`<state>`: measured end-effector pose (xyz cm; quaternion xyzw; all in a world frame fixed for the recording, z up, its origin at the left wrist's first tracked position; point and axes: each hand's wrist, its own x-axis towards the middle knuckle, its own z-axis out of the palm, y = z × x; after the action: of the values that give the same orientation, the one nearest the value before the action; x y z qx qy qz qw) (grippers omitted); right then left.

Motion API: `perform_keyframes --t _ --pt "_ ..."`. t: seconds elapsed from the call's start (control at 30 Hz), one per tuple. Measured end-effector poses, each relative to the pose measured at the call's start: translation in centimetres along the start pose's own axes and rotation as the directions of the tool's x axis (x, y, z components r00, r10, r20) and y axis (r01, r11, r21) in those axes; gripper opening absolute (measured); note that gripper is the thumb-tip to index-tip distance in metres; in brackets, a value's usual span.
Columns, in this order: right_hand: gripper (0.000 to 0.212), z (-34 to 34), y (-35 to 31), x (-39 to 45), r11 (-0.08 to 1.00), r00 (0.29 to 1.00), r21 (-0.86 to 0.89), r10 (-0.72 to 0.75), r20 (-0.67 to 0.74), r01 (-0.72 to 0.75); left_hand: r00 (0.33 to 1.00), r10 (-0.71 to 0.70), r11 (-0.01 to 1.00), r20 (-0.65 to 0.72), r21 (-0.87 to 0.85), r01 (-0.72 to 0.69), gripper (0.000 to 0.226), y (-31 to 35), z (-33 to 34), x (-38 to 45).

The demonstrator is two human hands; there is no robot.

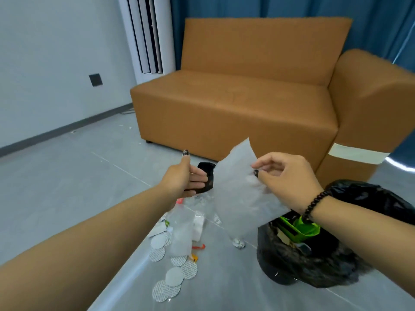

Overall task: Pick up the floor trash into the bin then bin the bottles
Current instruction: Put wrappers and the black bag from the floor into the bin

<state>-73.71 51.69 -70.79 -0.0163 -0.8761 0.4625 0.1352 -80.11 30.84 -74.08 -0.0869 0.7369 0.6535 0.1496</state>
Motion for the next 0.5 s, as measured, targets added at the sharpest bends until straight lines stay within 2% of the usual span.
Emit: perform_keyframes --t 0.1,0.2,0.27,0.33,0.4,0.5 --pt "0.026 -2.1 -1.0 -2.1 0.996 1.0 0.089 -0.005 0.011 0.004 0.994 0.061 0.998 0.088 0.006 -0.061 0.051 2.2 0.2 -3.3" --pt "0.028 -3.6 -2.0 -3.6 0.943 0.996 0.321 0.08 0.05 -0.092 0.983 0.115 0.983 0.144 0.125 -0.134 0.025 3.5 0.2 -6.6" --pt "0.029 -4.3 -2.8 -4.5 0.878 0.986 0.45 0.128 0.111 -0.164 0.958 0.188 0.944 0.215 0.229 -0.237 0.018 3.6 -0.1 -8.1" --pt "0.029 -5.0 -3.8 -5.2 0.828 0.976 0.523 0.127 0.179 -0.204 0.909 0.252 0.903 0.331 0.256 -0.344 0.031 3.5 -0.5 -9.4" --pt "0.033 -5.6 -4.9 -5.8 0.783 0.967 0.579 0.112 0.227 -0.227 0.854 0.295 0.864 0.429 0.262 -0.43 0.053 3.9 -1.0 -10.2" --pt "0.045 -6.1 -5.9 -6.4 0.718 0.963 0.656 0.072 0.26 -0.231 0.804 0.333 0.852 0.493 0.209 -0.48 0.064 4.9 -1.2 -10.8"
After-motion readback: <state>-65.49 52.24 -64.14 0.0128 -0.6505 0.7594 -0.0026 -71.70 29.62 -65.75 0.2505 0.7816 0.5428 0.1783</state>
